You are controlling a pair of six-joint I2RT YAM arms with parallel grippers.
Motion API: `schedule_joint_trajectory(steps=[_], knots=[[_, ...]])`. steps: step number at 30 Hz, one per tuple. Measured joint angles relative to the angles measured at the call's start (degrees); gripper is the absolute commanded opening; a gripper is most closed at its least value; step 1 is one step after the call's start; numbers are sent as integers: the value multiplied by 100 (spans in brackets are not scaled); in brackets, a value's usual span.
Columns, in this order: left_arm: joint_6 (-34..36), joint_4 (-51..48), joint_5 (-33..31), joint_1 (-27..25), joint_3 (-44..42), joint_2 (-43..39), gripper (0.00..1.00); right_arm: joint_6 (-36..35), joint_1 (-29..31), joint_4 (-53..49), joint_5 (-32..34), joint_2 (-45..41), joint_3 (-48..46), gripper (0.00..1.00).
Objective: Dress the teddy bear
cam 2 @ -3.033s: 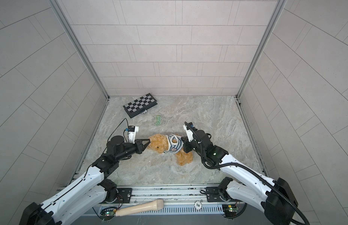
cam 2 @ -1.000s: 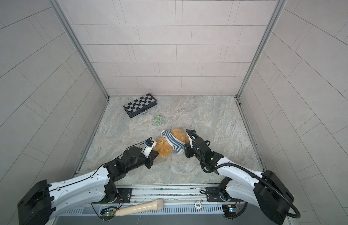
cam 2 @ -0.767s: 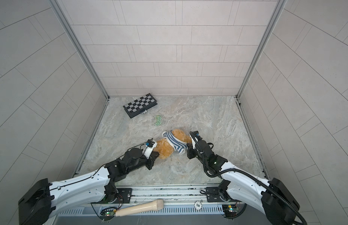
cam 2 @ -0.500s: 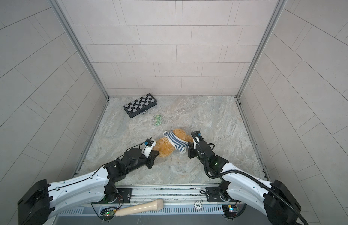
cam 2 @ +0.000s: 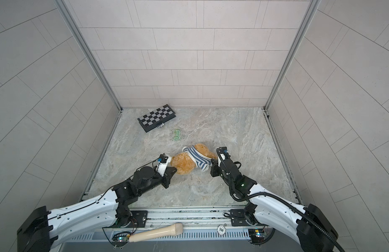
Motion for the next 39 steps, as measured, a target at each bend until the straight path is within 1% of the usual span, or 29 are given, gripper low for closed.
schedule_joint_trajectory(steps=[4, 8, 11, 13, 17, 22, 25, 31, 35, 39], knots=[[11, -140, 17, 2, -101, -116, 0, 133, -2, 61, 284, 223, -81, 0], [11, -173, 48, 4, -177, -103, 0, 144, 125, 63, 299, 732, 131, 0], [13, -177, 39, 4, -195, -68, 0, 92, 160, 90, 278, 866, 240, 2], [15, -177, 15, 4, -197, -66, 0, 9, 188, 122, 247, 868, 269, 6], [28, -212, -24, 4, -197, -70, 0, -289, 254, 173, 52, 815, 269, 18], [68, -302, -63, 4, -203, -149, 0, -638, 269, 149, -284, 446, 269, 32], [94, -308, -83, 4, -201, -199, 0, -914, 271, -7, -487, 87, 358, 35], [153, -356, -83, 4, -201, -245, 0, -1506, 271, -833, -800, 92, 1405, 40], [173, -391, -83, 4, -201, -243, 0, -1851, 269, -1172, -981, 584, 2225, 40], [214, -417, -87, 4, -201, -236, 0, -2083, 227, -1386, -1303, 1294, 2796, 39]])
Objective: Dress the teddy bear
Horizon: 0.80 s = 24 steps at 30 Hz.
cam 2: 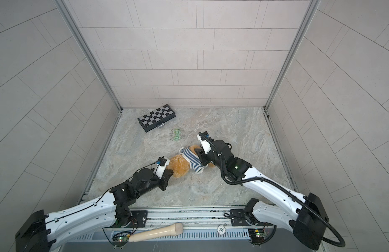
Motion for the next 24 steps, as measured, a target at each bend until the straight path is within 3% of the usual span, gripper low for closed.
schedule_joint_trajectory(steps=[6, 17, 24], knots=[[52, -87, -52, 0, 13, 48, 0, -221, -9, -444, -518, 916, 557, 35], [66, -107, -81, 0, 13, 105, 0, -374, 46, -658, -649, 1473, 772, 25], [61, -160, -105, 0, 13, 44, 0, -503, 120, -667, -361, 1720, 896, 3]])
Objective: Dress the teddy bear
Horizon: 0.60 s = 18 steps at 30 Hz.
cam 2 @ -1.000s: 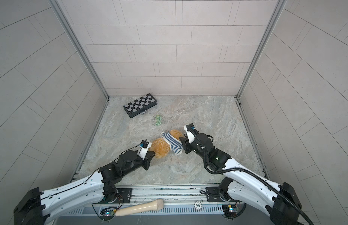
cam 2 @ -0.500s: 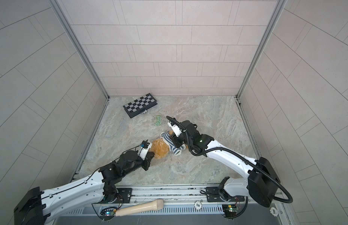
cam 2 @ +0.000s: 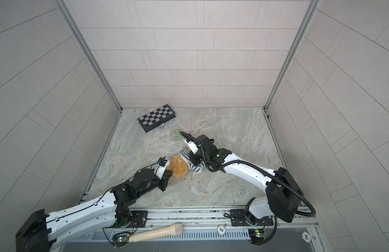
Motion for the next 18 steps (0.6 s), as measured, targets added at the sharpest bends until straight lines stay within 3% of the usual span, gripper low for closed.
schedule_joint_trajectory(steps=[18], knots=[[-17, 98, 9, 0, 0, -365, 0, 7, -114, 188, 1091, -623, -431, 0]])
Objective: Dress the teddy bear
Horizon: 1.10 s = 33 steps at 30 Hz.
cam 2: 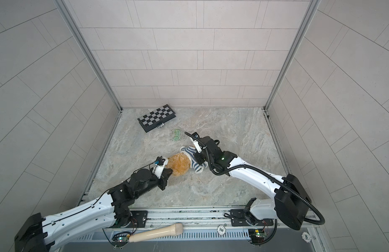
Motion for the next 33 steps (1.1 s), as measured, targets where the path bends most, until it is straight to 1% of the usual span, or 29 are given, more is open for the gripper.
schedule_joint_trajectory(steps=[7, 15, 16, 17, 21, 23, 24, 26, 30, 31, 33], knots=[[-4, -168, -4, 0, 0, -485, 0, 153, -249, 247, 74, -17, -146, 0], [-24, -221, -7, 0, -2, -516, 0, 203, -247, 437, -11, 76, -170, 0], [-28, -227, -7, 0, -2, -516, 0, 212, -251, 437, -50, 76, -170, 2], [-46, -238, -7, 0, -2, -518, 0, 216, -254, 442, -90, 76, -170, 5], [-131, -424, -11, 0, 33, -560, 0, 269, -280, 468, -343, -15, -192, 26], [-179, -603, -7, 0, 166, -568, 0, 291, -297, 584, -424, -289, -358, 36], [-223, -721, -2, 0, 302, -566, 0, 295, -306, 636, -433, -501, -485, 39], [-315, -975, -11, 0, 667, -525, 0, 269, -319, 654, -433, -944, -662, 41], [-758, -1696, -262, 87, 1775, -192, 0, 66, -330, 669, -439, -1644, -706, 45], [-901, -1849, -238, 210, 2050, -66, 0, 9, -330, 675, -446, -1775, -719, 47], [-1147, -1937, -131, 581, 2332, 133, 0, -79, -330, 723, -483, -2013, -798, 48]])
